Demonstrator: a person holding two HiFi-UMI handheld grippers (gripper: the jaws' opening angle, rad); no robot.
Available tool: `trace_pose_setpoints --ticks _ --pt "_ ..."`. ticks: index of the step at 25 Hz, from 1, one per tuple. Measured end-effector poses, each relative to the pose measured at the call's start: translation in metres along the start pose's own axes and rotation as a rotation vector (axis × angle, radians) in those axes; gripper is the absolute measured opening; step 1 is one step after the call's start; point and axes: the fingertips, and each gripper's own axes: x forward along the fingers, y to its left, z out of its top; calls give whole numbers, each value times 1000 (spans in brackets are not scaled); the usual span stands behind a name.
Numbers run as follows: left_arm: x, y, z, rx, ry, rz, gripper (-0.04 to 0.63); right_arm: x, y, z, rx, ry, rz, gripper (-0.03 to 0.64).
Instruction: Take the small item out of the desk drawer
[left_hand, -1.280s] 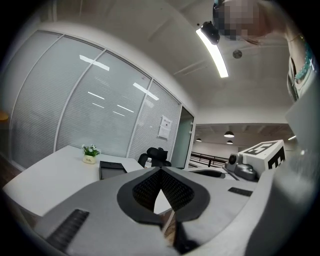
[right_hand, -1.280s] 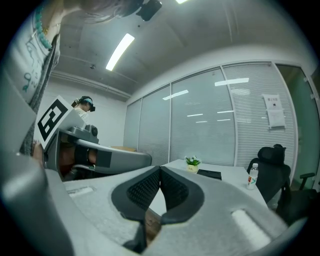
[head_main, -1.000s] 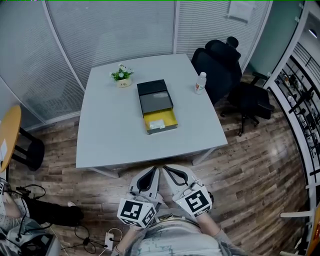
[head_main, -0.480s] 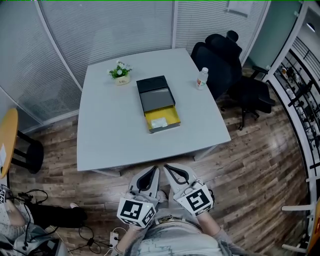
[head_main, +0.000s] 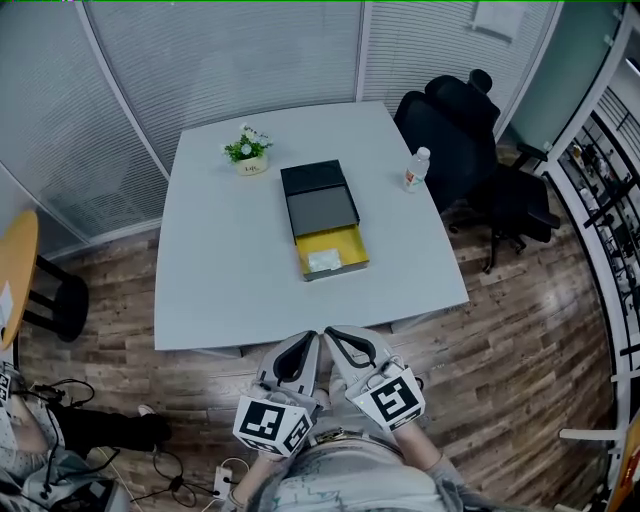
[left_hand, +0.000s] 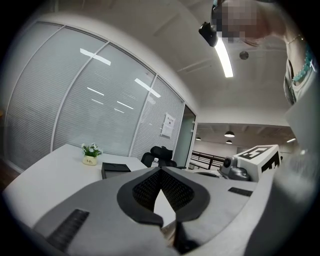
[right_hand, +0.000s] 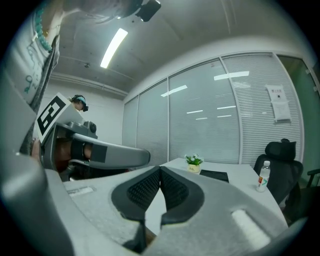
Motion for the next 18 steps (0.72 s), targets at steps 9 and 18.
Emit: trace_pose_setpoints --ticks 9,18 --pt "66 32 28 15 -23 13 -3 53 -59 23 -29 -24 39 0" --pt "104 58 39 3 -17 51 -3 83 -92 27 -19 -9 74 0"
